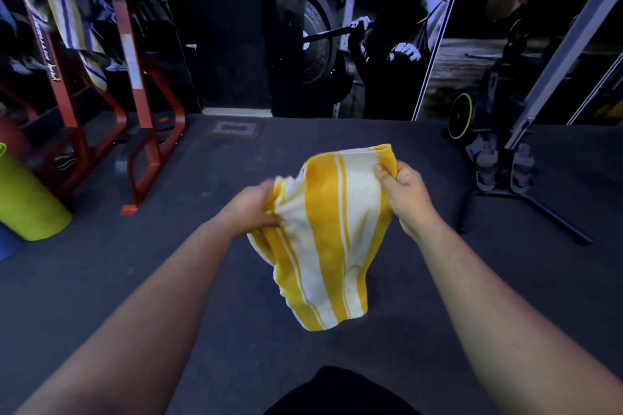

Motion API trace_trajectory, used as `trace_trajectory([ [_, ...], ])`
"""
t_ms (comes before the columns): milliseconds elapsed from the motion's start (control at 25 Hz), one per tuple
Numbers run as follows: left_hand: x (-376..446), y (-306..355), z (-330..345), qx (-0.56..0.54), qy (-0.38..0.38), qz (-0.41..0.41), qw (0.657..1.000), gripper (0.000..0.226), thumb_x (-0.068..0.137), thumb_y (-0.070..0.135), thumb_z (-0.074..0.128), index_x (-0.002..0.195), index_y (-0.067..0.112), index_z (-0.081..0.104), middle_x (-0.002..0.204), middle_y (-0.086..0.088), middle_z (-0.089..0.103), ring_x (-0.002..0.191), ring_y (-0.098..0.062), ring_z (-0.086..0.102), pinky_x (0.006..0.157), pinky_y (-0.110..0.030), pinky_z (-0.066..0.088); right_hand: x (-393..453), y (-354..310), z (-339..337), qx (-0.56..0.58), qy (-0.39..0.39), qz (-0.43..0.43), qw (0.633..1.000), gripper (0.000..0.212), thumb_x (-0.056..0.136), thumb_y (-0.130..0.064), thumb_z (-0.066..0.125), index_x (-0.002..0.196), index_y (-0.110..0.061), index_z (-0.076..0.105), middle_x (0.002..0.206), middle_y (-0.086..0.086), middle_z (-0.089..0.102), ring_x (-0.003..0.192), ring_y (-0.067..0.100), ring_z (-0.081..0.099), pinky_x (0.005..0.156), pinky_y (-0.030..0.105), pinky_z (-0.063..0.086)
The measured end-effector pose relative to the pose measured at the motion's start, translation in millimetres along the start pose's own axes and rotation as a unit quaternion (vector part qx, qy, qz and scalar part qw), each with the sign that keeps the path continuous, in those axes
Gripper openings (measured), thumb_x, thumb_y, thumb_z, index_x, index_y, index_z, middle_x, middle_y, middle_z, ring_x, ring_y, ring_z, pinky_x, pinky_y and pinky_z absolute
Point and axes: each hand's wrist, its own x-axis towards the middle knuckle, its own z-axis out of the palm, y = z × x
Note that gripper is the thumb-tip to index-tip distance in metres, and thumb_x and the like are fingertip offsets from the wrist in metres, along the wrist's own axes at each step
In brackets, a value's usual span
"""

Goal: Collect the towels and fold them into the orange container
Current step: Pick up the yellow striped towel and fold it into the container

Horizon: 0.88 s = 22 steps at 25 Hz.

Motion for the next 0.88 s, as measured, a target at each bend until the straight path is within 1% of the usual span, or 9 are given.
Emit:
trace_trajectory([
  [80,0.0,-10.0,5.4,0.176,-0.015,-0.033,0.984,0.035,0.079,0.029,0.076,0.112,0.022,0.068,0.111,-0.003,0.072,0.108,-0.029,0.066,0.09,-0.037,0.047,-3.2,-1.4,3.8,-0.009,-0.023,0.003,1.0,0.02,0.097,-0.031,0.066,0.106,-0.015,0.071,0.108,0.016,0.075,0.1,0.035,0.071,0.093,0.058,0.055],
  [160,-1.8,-18.9,10.0,-0.053,0.063,-0.088,0.993,0.022,0.077,0.025,0.079,0.095,0.015,0.071,0.094,-0.005,0.074,0.093,-0.028,0.068,0.081,-0.037,0.05,-6.1,-4.2,7.0,0.031,-0.012,0.013,0.999,0.021,0.099,-0.027,0.064,0.111,-0.01,0.069,0.109,0.018,0.075,0.101,0.034,0.072,0.094,0.058,0.056],
  [280,-12.5,-13.9,13.6,-0.555,0.078,-0.12,0.82,0.015,0.09,0.021,0.074,0.097,0.008,0.07,0.084,-0.008,0.075,0.074,-0.026,0.068,0.062,-0.033,0.054,-3.7,-16.3,-1.0,0.142,0.035,0.037,0.989,0.021,0.102,-0.026,0.061,0.112,-0.01,0.069,0.106,0.014,0.076,0.096,0.03,0.074,0.086,0.049,0.06],
  [400,-15.1,27.7,16.9,-0.675,0.052,-0.085,0.731,0.022,0.104,0.023,0.055,0.118,0.015,0.07,0.109,-0.01,0.077,0.097,-0.026,0.073,0.075,-0.036,0.062,0.2,-16.5,-16.0,0.265,-0.002,0.072,0.961,0.058,0.092,-0.058,0.063,0.129,-0.014,0.064,0.122,0.011,0.072,0.11,0.028,0.071,0.09,0.046,0.057],
  [480,-5.1,52.8,6.0,-0.696,0.08,-0.084,0.709,0.029,0.106,0.021,0.051,0.13,0.013,0.066,0.117,-0.013,0.074,0.112,-0.032,0.069,0.08,-0.038,0.062,-13.2,7.1,-14.9,0.201,-0.064,0.123,0.97,0.093,0.059,-0.079,0.078,0.127,-0.016,0.064,0.119,0.005,0.074,0.11,0.025,0.07,0.088,0.041,0.059],
  [560,-1.2,60.1,-12.4,-0.716,0.089,-0.099,0.685,0.04,0.104,0.028,0.055,0.134,0.002,0.061,0.115,-0.018,0.073,0.113,-0.037,0.068,0.077,-0.04,0.062,-33.8,34.2,-8.9,0.112,-0.103,0.141,0.978,0.091,0.048,-0.067,0.092,0.116,-0.011,0.069,0.11,0.009,0.076,0.102,0.029,0.069,0.087,0.041,0.057],
  [640,-3.9,42.5,-19.7,-0.703,0.058,-0.044,0.708,0.057,0.093,0.046,0.066,0.133,0.005,0.06,0.12,-0.017,0.072,0.113,-0.033,0.069,0.083,-0.042,0.06,-40.0,40.9,0.9,0.114,-0.081,0.129,0.982,0.051,0.075,-0.041,0.086,0.109,-0.006,0.073,0.106,0.016,0.075,0.097,0.03,0.071,0.091,0.045,0.055],
  [760,-35.6,8.8,11.4,-0.52,-0.099,-0.069,0.846,0.092,0.049,0.056,0.097,0.124,0.011,0.066,0.12,-0.009,0.074,0.112,-0.027,0.071,0.089,-0.037,0.06,-29.5,13.7,6.8,0.148,-0.024,0.114,0.982,0.012,0.099,-0.015,0.061,0.096,-0.01,0.071,0.091,0.01,0.077,0.081,0.02,0.074,0.078,0.035,0.059],
  [880,-42.9,4.0,30.9,-0.519,-0.112,-0.127,0.838,0.065,0.056,0.03,0.095,0.111,0.005,0.073,0.118,-0.023,0.072,0.099,-0.034,0.074,0.082,-0.039,0.061,-13.6,2.4,1.9,0.202,0.003,0.111,0.973,0.014,0.1,-0.026,0.06,0.102,-0.014,0.068,0.093,0.007,0.077,0.085,0.02,0.073,0.075,0.035,0.06],
])
